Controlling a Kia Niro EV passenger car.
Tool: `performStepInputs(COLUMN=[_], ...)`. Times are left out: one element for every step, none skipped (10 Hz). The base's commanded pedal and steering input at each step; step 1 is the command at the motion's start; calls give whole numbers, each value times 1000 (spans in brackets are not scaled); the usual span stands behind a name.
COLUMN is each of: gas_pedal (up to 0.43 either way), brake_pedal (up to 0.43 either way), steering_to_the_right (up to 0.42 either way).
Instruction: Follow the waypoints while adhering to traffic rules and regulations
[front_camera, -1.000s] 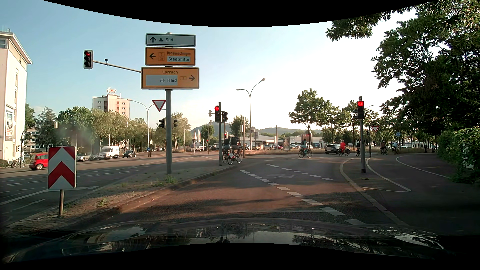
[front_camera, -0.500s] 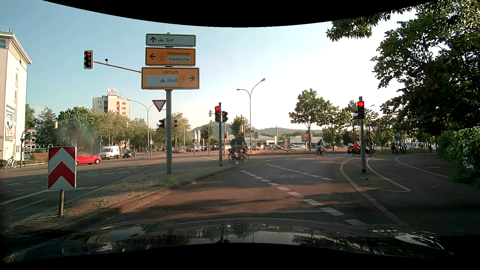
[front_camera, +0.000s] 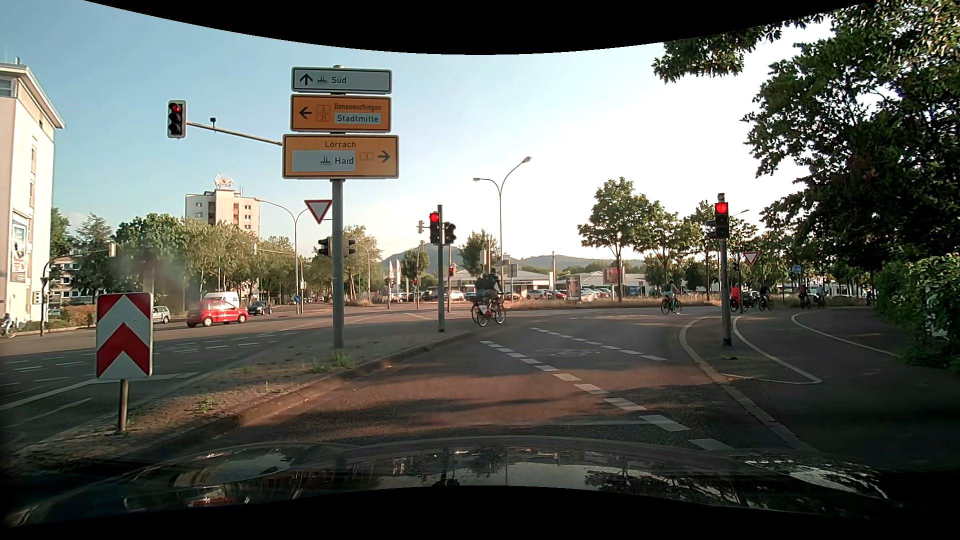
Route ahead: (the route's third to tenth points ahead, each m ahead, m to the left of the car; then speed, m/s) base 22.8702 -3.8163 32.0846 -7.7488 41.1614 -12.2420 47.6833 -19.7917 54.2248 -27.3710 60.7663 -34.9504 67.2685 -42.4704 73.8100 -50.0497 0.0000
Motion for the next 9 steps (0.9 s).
performStepInputs(gas_pedal=[0,0,0,0,0,0,0,0,0], brake_pedal=[293,293,293,293,293,293,293,293,293], steering_to_the_right=[96,96,96,96,96,96,96,96,96])
